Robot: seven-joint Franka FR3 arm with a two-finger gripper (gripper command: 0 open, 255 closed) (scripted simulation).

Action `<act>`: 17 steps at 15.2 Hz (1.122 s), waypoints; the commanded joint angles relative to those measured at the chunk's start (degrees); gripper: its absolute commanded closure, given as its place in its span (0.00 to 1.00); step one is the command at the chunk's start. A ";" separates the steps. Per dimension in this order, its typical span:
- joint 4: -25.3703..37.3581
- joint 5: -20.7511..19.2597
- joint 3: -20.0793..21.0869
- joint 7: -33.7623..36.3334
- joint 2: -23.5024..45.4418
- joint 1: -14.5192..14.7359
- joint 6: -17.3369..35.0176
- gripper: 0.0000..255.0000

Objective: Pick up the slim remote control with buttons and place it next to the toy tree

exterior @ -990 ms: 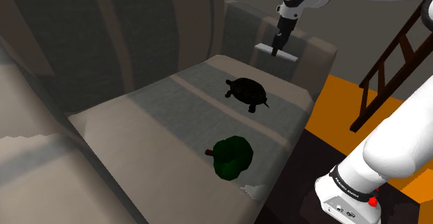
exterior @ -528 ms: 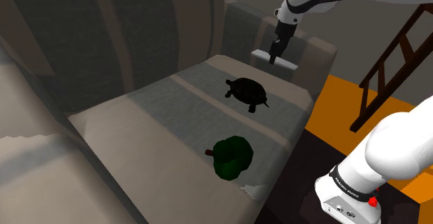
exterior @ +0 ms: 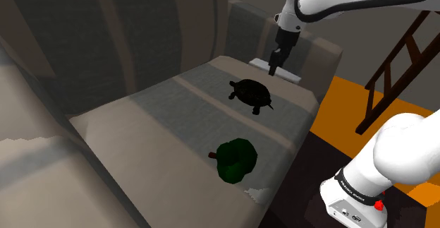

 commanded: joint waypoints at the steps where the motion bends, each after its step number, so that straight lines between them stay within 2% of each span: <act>1: -2.10 0.72 2.08 2.94 -3.04 1.14 -0.95 1.00; 9: -7.03 4.87 10.11 13.36 -9.49 5.82 -2.24 1.00; 16: -7.89 9.30 17.64 22.72 -11.77 10.15 -3.06 1.00; 17: -8.60 9.37 17.74 22.70 -11.69 10.17 -2.27 1.00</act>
